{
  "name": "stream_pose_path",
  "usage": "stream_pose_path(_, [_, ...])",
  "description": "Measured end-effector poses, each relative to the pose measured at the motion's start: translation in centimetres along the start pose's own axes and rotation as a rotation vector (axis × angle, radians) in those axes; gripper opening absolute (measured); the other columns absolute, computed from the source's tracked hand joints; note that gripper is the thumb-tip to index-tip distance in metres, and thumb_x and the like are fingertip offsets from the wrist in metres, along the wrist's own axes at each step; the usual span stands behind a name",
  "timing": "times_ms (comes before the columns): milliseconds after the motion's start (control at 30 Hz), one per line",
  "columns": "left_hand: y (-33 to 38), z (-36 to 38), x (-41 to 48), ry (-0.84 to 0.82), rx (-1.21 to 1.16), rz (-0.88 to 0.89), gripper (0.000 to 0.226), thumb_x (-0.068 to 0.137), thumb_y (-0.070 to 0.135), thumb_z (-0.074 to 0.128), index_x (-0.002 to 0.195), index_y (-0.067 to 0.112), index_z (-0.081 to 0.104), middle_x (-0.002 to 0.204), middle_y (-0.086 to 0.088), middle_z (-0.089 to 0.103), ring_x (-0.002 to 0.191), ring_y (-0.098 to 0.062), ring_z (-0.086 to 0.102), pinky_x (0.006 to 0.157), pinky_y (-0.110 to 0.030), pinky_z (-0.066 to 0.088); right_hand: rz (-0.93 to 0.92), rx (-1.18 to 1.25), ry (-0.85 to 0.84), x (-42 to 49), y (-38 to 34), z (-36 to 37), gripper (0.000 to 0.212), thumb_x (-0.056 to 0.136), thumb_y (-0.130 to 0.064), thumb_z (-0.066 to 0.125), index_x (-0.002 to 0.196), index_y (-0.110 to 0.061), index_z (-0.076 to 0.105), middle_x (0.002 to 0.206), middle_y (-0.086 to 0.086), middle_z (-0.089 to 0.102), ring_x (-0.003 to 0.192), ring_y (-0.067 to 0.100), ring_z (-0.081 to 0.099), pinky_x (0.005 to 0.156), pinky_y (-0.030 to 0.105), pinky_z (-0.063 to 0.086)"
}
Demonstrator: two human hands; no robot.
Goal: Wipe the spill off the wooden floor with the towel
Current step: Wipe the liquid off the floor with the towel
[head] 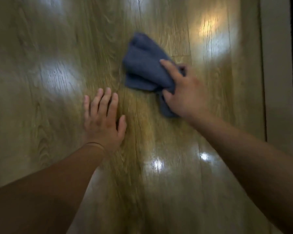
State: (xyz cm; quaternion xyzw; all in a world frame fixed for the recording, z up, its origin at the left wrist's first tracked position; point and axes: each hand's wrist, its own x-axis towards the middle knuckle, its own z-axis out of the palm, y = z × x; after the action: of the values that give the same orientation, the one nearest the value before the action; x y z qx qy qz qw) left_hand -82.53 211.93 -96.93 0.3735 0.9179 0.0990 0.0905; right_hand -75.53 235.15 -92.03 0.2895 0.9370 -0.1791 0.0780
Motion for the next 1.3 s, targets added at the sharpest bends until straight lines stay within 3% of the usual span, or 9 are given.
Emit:
stream_pose_path(133, [-0.1, 0.0, 0.2, -0.009, -0.004, -0.002, 0.065, 0.093, 0.039, 0.040, 0.147, 0.003, 0.036, 0.154, -0.017, 0.035, 0.146, -0.035, 0.024, 0.121, -0.058, 0.008, 0.406, 0.034, 0.053, -2.8, 8.4, -6.2, 0.052, 0.083, -0.041, 0.060, 0.133, -0.036, 0.045, 0.115, 0.000, 0.062, 0.106, 0.032, 0.062, 0.085, 0.044, 0.052])
stream_pose_path(267, [0.1, -0.1, 0.3, 0.000, -0.005, -0.008, 0.065, 0.093, 0.040, 0.039, 0.146, 0.002, 0.038, 0.153, -0.017, 0.037, 0.145, -0.035, 0.026, 0.120, -0.059, 0.010, 0.467, 0.834, -0.051, -1.7, 7.3, -9.4, 0.026, 0.095, -0.024, 0.064, 0.119, -0.015, 0.060, 0.109, 0.002, 0.070, 0.107, 0.025, 0.067, 0.091, 0.040, 0.054])
stream_pose_path(400, [-0.1, -0.2, 0.1, 0.010, 0.009, -0.005, 0.064, 0.094, 0.040, 0.038, 0.146, 0.003, 0.039, 0.153, -0.017, 0.037, 0.145, -0.035, 0.026, 0.120, -0.058, 0.011, 0.559, 1.232, -0.168, -0.9, 3.3, -7.9, 0.046, 0.103, -0.014, 0.040, 0.075, -0.020, 0.077, 0.068, -0.007, 0.073, 0.062, 0.006, 0.069, 0.057, 0.020, 0.054])
stream_pose_path(500, [0.0, -0.3, 0.1, -0.009, 0.023, -0.005, 0.065, 0.093, 0.040, 0.038, 0.147, 0.003, 0.037, 0.154, -0.016, 0.036, 0.146, -0.034, 0.025, 0.121, -0.057, 0.010, 0.547, 0.991, -0.145, -0.5, 1.9, -5.4, 0.014, 0.098, -0.018, 0.058, 0.104, -0.015, 0.071, 0.080, -0.005, 0.076, 0.075, 0.008, 0.072, 0.070, 0.030, 0.059])
stream_pose_path(700, [-0.1, -0.2, 0.2, -0.014, 0.035, -0.011, 0.065, 0.094, 0.040, 0.038, 0.147, 0.004, 0.036, 0.154, -0.016, 0.035, 0.146, -0.033, 0.024, 0.121, -0.056, 0.008, 0.270, 0.374, 0.098, 0.2, -1.0, -1.6, 0.074, 0.089, -0.068, 0.043, 0.152, -0.032, 0.030, 0.157, -0.003, 0.031, 0.143, 0.020, 0.032, 0.117, 0.049, 0.031])
stream_pose_path(833, [0.1, -0.1, 0.3, -0.002, 0.023, 0.000, 0.064, 0.093, 0.039, 0.040, 0.146, 0.003, 0.039, 0.153, -0.018, 0.037, 0.145, -0.035, 0.027, 0.120, -0.058, 0.011, 0.254, -0.137, 0.091, 0.8, -6.1, 3.6, 0.082, 0.089, -0.059, 0.047, 0.157, -0.027, 0.015, 0.164, 0.021, -0.004, 0.150, 0.043, 0.003, 0.119, 0.056, 0.015])
stream_pose_path(1033, [0.2, -0.2, 0.0, 0.004, 0.033, 0.000, 0.063, 0.094, 0.039, 0.039, 0.147, 0.005, 0.037, 0.154, -0.016, 0.036, 0.146, -0.033, 0.023, 0.122, -0.053, 0.007, -0.069, -0.171, 0.049, 1.2, -1.0, 1.4, 0.072, 0.089, -0.037, 0.053, 0.155, -0.039, 0.024, 0.166, 0.010, 0.007, 0.146, 0.040, 0.020, 0.111, 0.053, 0.030])
stream_pose_path(1200, [0.0, 0.1, -0.1, 0.025, 0.020, -0.002, 0.064, 0.094, 0.040, 0.039, 0.146, 0.003, 0.037, 0.153, -0.017, 0.035, 0.146, -0.034, 0.023, 0.122, -0.053, 0.006, 0.375, 0.004, 0.158, -2.1, 16.6, -4.4, 0.073, 0.083, -0.044, 0.046, 0.153, -0.035, 0.030, 0.166, 0.007, 0.012, 0.149, 0.033, 0.020, 0.120, 0.052, 0.022])
stream_pose_path(1300, [0.1, 0.0, 0.1, 0.024, 0.024, 0.006, 0.064, 0.094, 0.039, 0.040, 0.146, 0.003, 0.037, 0.154, -0.017, 0.035, 0.146, -0.034, 0.023, 0.122, -0.055, 0.007, 0.487, -0.005, 0.200, -2.2, 16.5, -4.2, 0.065, 0.090, -0.039, 0.047, 0.152, -0.026, 0.034, 0.166, 0.007, 0.010, 0.148, 0.037, 0.017, 0.122, 0.049, 0.018])
